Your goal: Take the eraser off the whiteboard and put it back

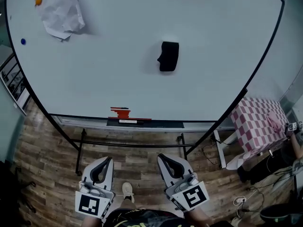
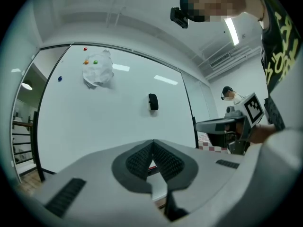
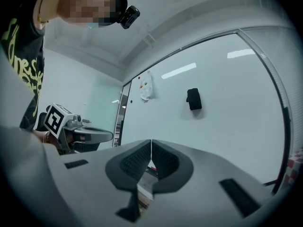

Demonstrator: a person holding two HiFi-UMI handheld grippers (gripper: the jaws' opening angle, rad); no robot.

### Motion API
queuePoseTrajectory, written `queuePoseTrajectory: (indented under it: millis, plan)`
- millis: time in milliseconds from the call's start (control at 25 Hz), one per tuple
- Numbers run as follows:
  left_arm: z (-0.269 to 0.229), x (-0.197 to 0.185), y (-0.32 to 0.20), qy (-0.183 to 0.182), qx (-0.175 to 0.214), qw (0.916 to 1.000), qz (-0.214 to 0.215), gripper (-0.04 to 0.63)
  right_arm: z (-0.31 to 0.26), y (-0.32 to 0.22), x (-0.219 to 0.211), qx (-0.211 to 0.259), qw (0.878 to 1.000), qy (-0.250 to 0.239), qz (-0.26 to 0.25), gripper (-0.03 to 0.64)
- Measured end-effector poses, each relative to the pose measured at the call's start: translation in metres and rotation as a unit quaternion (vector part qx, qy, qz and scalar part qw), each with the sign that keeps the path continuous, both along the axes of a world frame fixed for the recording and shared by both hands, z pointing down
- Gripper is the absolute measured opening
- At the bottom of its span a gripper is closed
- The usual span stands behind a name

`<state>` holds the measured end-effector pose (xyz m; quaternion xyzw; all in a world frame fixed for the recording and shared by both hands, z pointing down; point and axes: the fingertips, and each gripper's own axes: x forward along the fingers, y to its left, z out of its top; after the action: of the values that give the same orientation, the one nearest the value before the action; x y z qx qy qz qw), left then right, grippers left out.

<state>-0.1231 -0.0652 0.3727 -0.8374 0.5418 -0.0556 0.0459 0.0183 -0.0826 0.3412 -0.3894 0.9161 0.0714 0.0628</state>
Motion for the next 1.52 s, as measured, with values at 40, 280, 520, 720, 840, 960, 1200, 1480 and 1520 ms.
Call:
queuePoseTrajectory:
  millis: [40, 280, 520, 720, 840, 960, 1200, 1480, 1520]
  plan:
    - [-0.001, 0.0, -0.005, 0.001, 0.002, 1.0, 0.002, 0.006, -0.001, -0.005, 0.0, 0.001, 1.0, 0.0, 0.002, 0.011]
    - [-0.008, -0.001, -0.033, 0.0, 0.01, 0.9999, 0.013, 0.006, -0.007, -0.031, 0.0, 0.008, 1.0, 0.002, 0.011, 0.011]
    - [-0.011, -0.003, -0.059, 0.0, 0.006, 0.9996, 0.029, 0.006, -0.012, -0.056, -0.002, 0.009, 1.0, 0.003, 0.027, 0.011]
    - [-0.015, -0.011, -0.079, -0.002, 0.001, 0.9995, 0.032, 0.006, -0.012, -0.072, -0.009, 0.008, 0.999, 0.004, 0.037, 0.011]
    - [-0.013, -0.017, -0.089, 0.011, 0.003, 0.9994, 0.034, 0.006, -0.008, -0.082, -0.014, 0.002, 0.999, 0.004, 0.041, 0.011]
    - [-0.013, -0.021, -0.101, 0.007, 0.002, 0.9992, 0.04, 0.006, -0.007, -0.093, -0.019, 0.0, 0.999, 0.001, 0.045, 0.011]
    - [-0.009, -0.032, -0.125, -0.004, -0.001, 0.9984, 0.057, 0.006, 0.0, -0.116, -0.027, -0.017, 0.998, 0.004, 0.063, 0.011]
    - [-0.015, -0.036, -0.147, 0.033, 0.008, 0.9968, 0.072, 0.006, -0.005, -0.134, -0.037, -0.007, 0.997, -0.003, 0.074, 0.011]
    - [-0.013, -0.035, -0.148, 0.026, 0.002, 0.9969, 0.074, 0.006, -0.006, -0.135, -0.037, -0.007, 0.997, -0.004, 0.074, 0.011]
